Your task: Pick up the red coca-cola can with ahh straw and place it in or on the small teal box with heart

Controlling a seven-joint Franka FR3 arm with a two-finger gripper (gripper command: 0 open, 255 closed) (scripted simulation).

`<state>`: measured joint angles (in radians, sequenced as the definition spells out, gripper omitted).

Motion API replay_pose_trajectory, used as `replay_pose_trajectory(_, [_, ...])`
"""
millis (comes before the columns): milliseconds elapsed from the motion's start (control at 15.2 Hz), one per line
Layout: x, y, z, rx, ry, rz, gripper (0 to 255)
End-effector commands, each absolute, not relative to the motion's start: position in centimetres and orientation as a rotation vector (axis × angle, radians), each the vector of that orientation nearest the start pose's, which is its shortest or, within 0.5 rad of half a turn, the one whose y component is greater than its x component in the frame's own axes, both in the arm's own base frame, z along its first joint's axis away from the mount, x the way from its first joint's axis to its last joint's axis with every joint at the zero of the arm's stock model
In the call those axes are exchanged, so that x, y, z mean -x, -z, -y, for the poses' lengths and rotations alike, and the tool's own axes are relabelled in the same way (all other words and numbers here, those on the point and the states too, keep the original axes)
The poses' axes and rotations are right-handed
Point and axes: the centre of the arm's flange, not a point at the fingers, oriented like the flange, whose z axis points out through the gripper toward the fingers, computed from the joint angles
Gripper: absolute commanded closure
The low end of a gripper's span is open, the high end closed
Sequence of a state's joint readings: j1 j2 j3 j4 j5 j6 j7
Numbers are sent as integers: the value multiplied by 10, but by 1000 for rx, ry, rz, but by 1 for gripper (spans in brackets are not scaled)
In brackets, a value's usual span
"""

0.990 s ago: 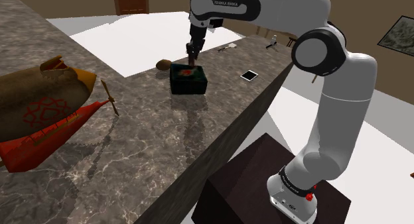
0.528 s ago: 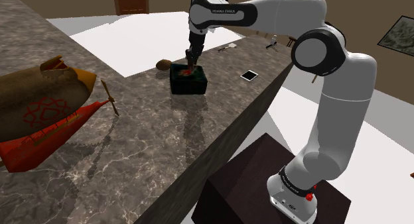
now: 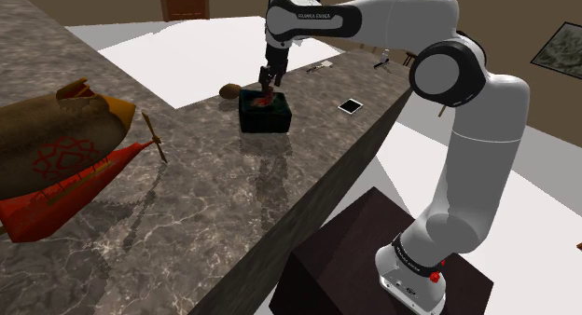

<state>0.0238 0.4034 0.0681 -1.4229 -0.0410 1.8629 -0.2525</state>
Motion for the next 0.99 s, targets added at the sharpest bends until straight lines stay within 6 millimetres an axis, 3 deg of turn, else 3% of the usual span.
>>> replay_pose_trajectory(0, [-682,-471,-52,3109,58,549,0])
replay_pose_trajectory(132, [-682,-471,-52,3109,58,549,0])
replay_pose_trajectory(396, [-680,-521,-53,3109,58,549,0])
replay_pose_trajectory(924, [-680,-521,-53,3109,58,549,0])
